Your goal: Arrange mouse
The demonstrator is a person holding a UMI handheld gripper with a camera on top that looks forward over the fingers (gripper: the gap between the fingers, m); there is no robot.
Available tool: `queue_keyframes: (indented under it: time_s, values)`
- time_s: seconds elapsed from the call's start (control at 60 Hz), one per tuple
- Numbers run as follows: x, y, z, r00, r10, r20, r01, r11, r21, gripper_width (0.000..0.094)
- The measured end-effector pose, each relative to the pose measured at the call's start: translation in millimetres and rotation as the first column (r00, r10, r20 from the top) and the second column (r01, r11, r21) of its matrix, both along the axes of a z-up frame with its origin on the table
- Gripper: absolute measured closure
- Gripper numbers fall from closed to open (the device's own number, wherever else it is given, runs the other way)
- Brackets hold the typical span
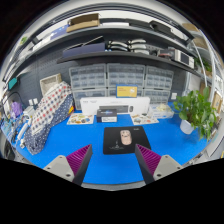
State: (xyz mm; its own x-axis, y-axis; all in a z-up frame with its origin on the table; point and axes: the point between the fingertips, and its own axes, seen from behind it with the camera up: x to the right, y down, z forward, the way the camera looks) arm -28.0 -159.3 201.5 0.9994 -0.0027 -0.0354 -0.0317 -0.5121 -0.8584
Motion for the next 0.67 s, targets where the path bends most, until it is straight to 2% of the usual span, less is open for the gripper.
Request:
queue_keyframes:
  time_s: [0.25, 0.667]
  values:
    - [-20, -33, 27, 1.000, 0.022, 0.013, -0.022, 0.999, 0.032, 0.0068]
    - [-29, -35, 45, 0.999, 0.033, -0.001, -0.033, 0.997, 0.064, 0.0066]
